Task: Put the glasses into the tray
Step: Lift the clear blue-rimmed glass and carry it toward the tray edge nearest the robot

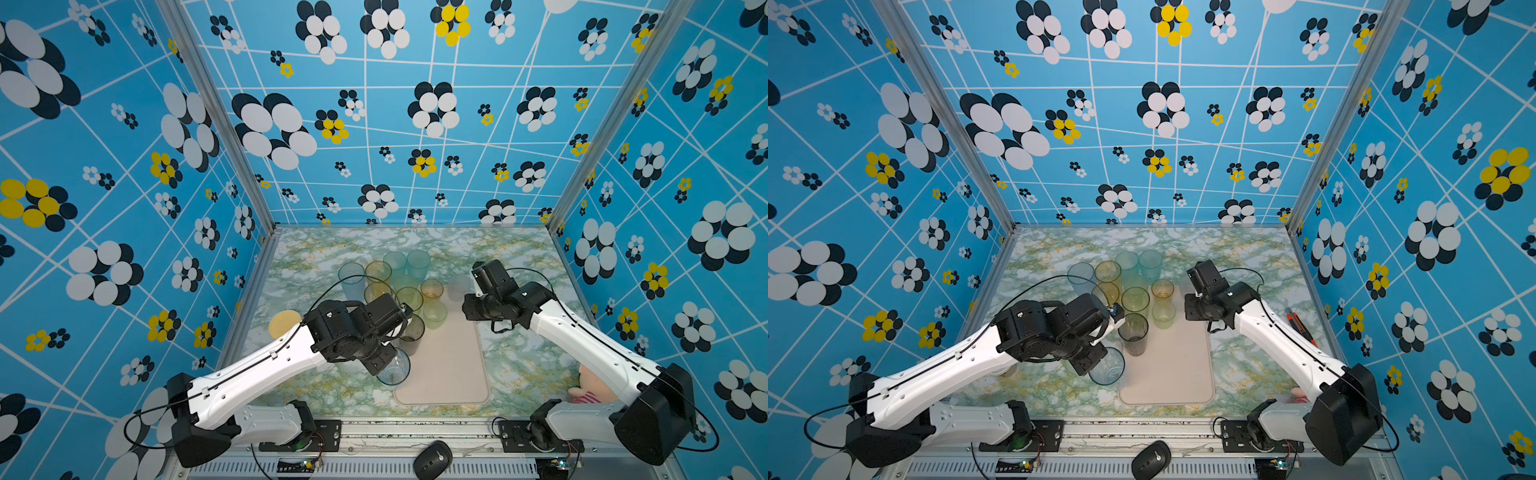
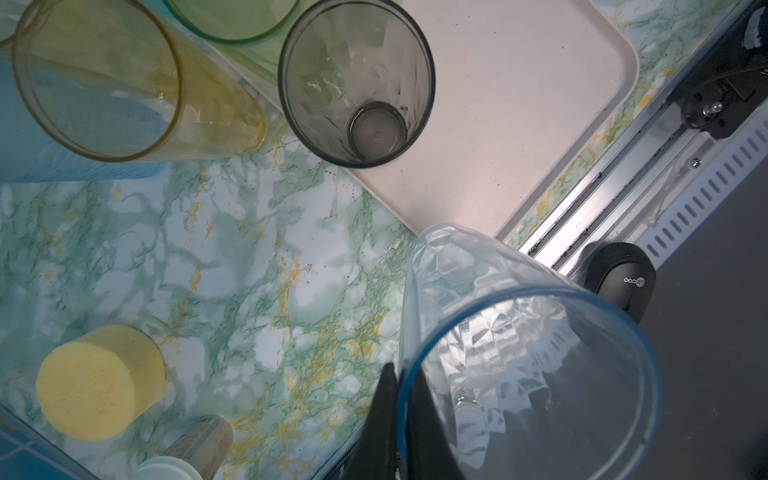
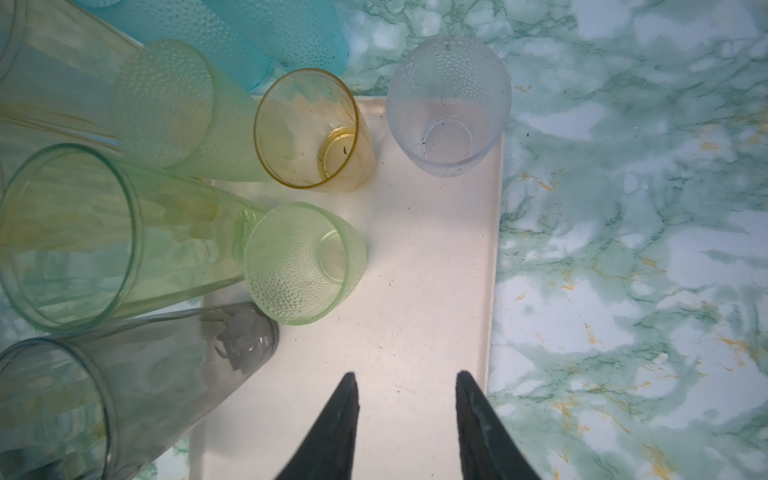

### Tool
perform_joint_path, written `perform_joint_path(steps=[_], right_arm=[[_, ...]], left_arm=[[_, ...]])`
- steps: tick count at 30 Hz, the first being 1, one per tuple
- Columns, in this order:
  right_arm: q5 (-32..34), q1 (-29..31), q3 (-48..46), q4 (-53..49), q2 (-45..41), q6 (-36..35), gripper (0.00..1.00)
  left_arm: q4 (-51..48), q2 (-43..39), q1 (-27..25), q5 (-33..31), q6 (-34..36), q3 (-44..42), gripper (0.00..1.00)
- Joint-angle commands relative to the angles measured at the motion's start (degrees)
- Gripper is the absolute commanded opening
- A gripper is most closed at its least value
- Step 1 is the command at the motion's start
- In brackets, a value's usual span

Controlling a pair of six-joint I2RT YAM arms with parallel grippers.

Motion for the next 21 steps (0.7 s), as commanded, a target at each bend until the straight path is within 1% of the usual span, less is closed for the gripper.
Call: perform_joint_path(steps=[1, 13, 21], right_arm=[[1.1, 0.1, 1.7, -0.5, 1.0, 0.3, 0.41], [0.6, 0.0, 1.3, 0.0, 0.6, 0.2, 0.41], [0.7, 0.1, 1.2, 0.0, 0.7, -0.4, 0.41]], left_arm=[[2.0, 1.3, -1.8, -0.1, -1.3, 1.5, 0.03], [4.4, 5.3, -4.4, -0.2, -1.6, 1.2, 0.03], [8.0, 8.0, -3.7, -2.4, -0.4, -0.5, 0.03]])
